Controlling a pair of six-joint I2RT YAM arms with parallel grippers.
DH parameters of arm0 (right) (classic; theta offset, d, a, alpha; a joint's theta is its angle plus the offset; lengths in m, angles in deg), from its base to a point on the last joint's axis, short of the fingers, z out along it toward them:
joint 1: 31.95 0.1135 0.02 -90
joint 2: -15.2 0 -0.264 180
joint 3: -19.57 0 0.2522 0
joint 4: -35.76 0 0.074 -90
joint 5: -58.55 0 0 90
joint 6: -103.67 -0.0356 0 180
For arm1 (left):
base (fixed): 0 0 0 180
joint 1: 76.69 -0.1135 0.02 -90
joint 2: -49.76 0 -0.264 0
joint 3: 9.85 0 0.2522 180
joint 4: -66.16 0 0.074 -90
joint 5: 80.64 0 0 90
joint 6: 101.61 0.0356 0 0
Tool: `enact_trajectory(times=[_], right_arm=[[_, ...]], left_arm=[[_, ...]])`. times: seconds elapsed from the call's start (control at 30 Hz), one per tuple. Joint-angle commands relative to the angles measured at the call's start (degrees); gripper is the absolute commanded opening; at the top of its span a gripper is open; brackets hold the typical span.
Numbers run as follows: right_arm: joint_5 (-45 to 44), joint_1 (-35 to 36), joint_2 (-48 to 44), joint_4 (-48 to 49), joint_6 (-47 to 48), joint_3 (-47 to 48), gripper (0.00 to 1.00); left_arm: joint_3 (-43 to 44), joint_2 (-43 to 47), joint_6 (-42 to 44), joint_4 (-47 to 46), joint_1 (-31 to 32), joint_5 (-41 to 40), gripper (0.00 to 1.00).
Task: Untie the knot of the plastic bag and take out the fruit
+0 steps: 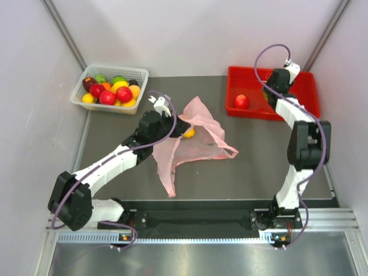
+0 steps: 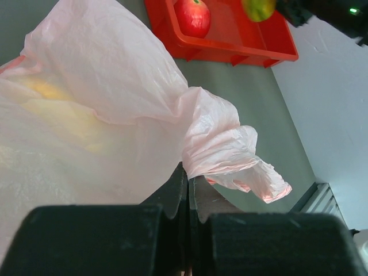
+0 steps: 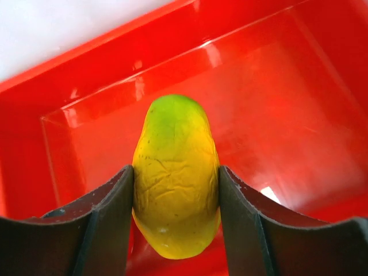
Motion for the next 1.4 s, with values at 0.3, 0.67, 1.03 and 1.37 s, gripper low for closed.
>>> enact_trajectory(times=[0.3,0.67,1.03,1.37], right_arm=[[15.8,-0.5,17.1,-12.9,4.5,17.6,0.00],[41.2,-0.5,15.5,-13.2,4.4,17.4,0.24],[34.3,-0.5,-2.1,-8.4,2.7,3.5,1.00],[34.9,5.9,-40.7,-7.8,5.4,-21.7,1.00]], left_arm=[[-0.2,1.7,0.8,-1.9,-0.1,0.5,0.00],[-0.5,1.6,0.4,-2.3,-0.1,0.8,0.00],[-0.9,2.1,0.3,-2.2,-0.2,1.0,0.00],[-0.5,2.4,0.3,-2.4,-0.1,1.4,0.00]])
